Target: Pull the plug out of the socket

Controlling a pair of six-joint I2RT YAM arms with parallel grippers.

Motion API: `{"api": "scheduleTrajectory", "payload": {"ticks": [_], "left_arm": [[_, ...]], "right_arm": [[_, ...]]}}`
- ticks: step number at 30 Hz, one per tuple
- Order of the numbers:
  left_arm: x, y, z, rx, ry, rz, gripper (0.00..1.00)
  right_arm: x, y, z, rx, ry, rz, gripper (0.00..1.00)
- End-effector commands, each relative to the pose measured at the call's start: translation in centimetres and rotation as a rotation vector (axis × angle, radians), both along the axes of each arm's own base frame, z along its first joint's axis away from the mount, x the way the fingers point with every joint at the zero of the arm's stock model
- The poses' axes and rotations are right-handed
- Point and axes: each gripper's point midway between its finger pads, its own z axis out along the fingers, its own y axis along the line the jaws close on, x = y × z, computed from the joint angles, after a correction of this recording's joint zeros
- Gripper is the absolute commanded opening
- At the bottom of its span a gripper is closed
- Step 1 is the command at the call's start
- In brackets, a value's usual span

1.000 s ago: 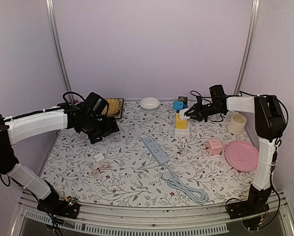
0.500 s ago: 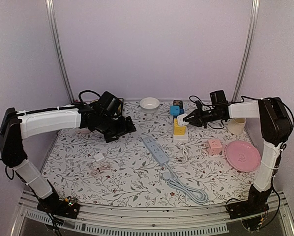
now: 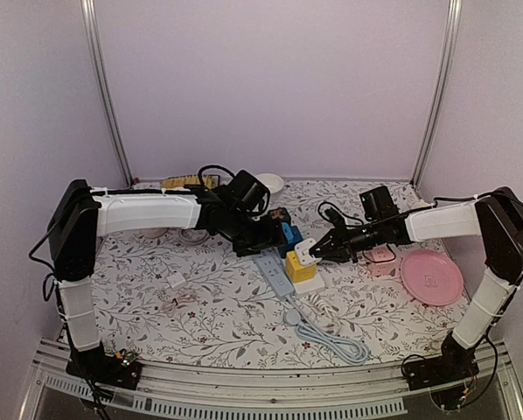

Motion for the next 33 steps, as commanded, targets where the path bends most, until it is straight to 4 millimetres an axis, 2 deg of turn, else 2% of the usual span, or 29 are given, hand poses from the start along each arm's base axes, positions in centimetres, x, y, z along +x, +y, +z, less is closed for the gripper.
{"api": "scheduleTrajectory", "payload": {"ticks": [1, 6, 10, 18, 24, 33], "left_arm": [[-1.3, -2.6, -1.1, -0.012, 0.027, -0.077, 0.71], [-2.6, -3.0, -1.5, -0.022, 0.039, -0.088, 0.57], [-3.4, -2.9, -2.0, -0.042, 0.053, -0.089, 0.53], [-4.1, -3.4, -2.5, -0.039, 0.067, -0.113, 0.52], [-5.4, -3.1, -3.3, -0.014, 0.096, -0.137, 0.52], [-7.2, -2.3, -5.7, 0.058, 0.166, -0.153, 0.52]], "right_arm": [[-3.1, -1.5, -3.6, -0.098, 0.102, -0.006, 0.03], [-2.8, -1.5, -3.7, -0.098, 0.099, -0.017, 0.03], [-2.1, -1.1, -3.4, -0.091, 0.087, -0.022, 0.03], [-1.6, -0.4, -3.6, -0.071, 0.087, 0.000, 0.03], [-1.4, 0.0, -3.3, -0.047, 0.075, 0.023, 0.03], [-1.5, 0.7, -2.3, 0.007, 0.069, 0.063, 0.03]]}}
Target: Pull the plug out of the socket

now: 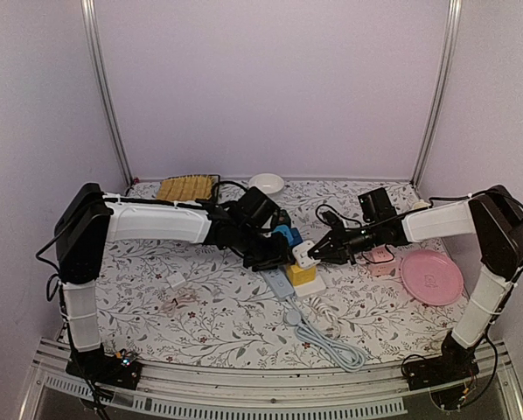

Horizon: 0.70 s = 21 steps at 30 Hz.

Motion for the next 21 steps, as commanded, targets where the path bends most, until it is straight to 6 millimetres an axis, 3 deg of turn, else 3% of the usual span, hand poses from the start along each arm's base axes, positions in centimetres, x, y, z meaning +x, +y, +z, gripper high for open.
{"api": "scheduleTrajectory", "payload": {"ticks": [1, 9, 21], "left_arm": [[-3.5, 1.4, -3.4, 0.129, 0.099, -0.043, 0.52], [-4.3, 2.8, -5.0, 0.206, 0.149, -0.034, 0.54], [-4.5, 3.6, -5.7, 0.242, 0.163, -0.019, 0.54]], "right_arm": [[-0.7, 0.2, -2.0, -0.033, 0.033, 0.019, 0.03], [-0.9, 0.9, 0.9, 0.068, 0.035, 0.045, 0.03], [-0.9, 1.4, 4.6, 0.164, -0.002, 0.064, 0.03]]}}
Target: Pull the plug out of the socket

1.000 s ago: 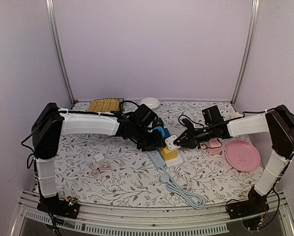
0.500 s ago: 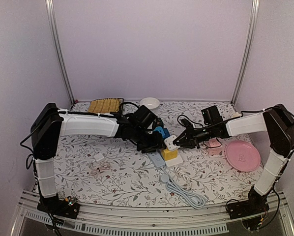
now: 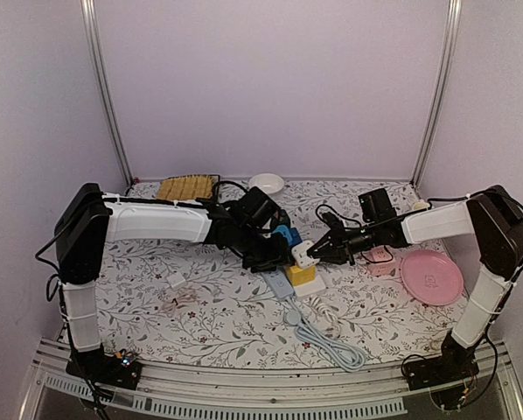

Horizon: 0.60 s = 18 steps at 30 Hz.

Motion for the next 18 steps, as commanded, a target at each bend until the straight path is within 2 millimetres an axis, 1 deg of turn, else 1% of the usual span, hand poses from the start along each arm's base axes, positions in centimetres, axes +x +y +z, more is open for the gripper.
{"api": "scheduleTrajectory", "payload": {"ticks": [1, 6, 12, 14, 18], "left_arm": [[-3.8, 3.0, -5.3, 0.203, 0.129, -0.031, 0.54], [-3.7, 2.9, -5.3, 0.201, 0.128, -0.029, 0.54], [-3.5, 2.2, -5.0, 0.189, 0.119, -0.042, 0.54], [-3.2, 1.8, -4.8, 0.182, 0.111, -0.046, 0.54], [-2.7, 1.1, -3.9, 0.162, 0.089, -0.052, 0.54]], "right_arm": [[-0.8, 1.0, 4.2, 0.122, -0.071, 0.065, 0.03], [-0.8, 1.0, 5.1, 0.132, -0.085, 0.060, 0.03], [-0.9, 0.9, 5.5, 0.132, -0.101, 0.054, 0.03], [-0.8, 0.8, 5.9, 0.131, -0.112, 0.046, 0.03], [0.1, 0.3, 5.8, 0.099, -0.125, 0.006, 0.03]]}}
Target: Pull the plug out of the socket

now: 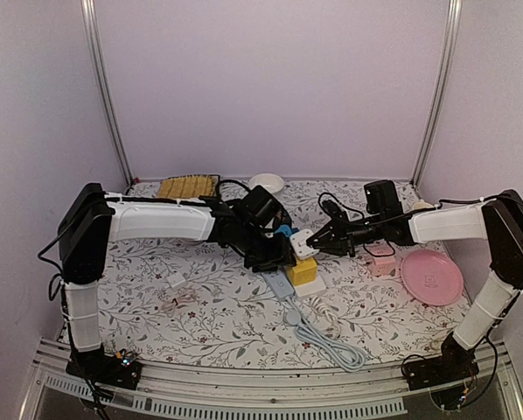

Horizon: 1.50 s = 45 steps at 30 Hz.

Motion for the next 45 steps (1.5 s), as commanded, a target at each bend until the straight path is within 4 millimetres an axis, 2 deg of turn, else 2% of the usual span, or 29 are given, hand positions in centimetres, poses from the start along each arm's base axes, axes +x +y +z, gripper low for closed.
{"api": "scheduleTrajectory", "payload": {"ticks": [1, 10, 14, 18, 20, 21, 25, 30, 36, 42, 45], "left_arm": [[-2.6, 1.5, -4.0, 0.155, 0.078, -0.046, 0.54], [-0.3, -0.6, 0.6, 0.077, -0.034, -0.053, 0.55], [0.6, -0.9, 2.7, 0.046, -0.074, -0.045, 0.56], [1.1, -0.4, 4.6, 0.025, -0.107, -0.024, 0.57], [1.5, 0.2, 4.7, 0.034, -0.115, -0.005, 0.57], [1.4, 0.5, 6.3, 0.011, -0.135, 0.004, 0.58], [1.5, 2.4, 7.0, 0.007, -0.144, 0.054, 0.59], [1.8, 4.6, 7.5, -0.015, -0.147, 0.106, 0.60], [2.1, 6.0, 7.8, -0.024, -0.150, 0.134, 0.61], [2.6, 6.0, 7.7, -0.067, -0.137, 0.140, 0.62], [2.9, 5.9, 7.6, -0.078, -0.132, 0.144, 0.62]], "right_arm": [[1.0, -0.5, 1.5, -0.007, -0.056, -0.035, 0.03], [7.0, -6.1, -0.8, -0.212, -0.106, -0.241, 0.03], [9.3, -7.6, -2.1, -0.310, -0.125, -0.288, 0.03], [11.6, -8.7, -3.4, -0.385, -0.139, -0.323, 0.03], [13.1, -9.3, -3.5, -0.415, -0.155, -0.345, 0.03], [13.7, -9.6, -4.0, -0.436, -0.154, -0.355, 0.03], [15.3, -10.7, -6.3, -0.507, -0.137, -0.370, 0.03], [16.4, -11.7, -8.8, -0.556, -0.114, -0.377, 0.03], [16.3, -12.5, -10.4, -0.604, -0.104, -0.372, 0.05], [15.7, -13.3, -11.4, -0.654, -0.100, -0.366, 0.18], [15.4, -13.8, -11.5, -0.676, -0.103, -0.367, 0.28]]}}
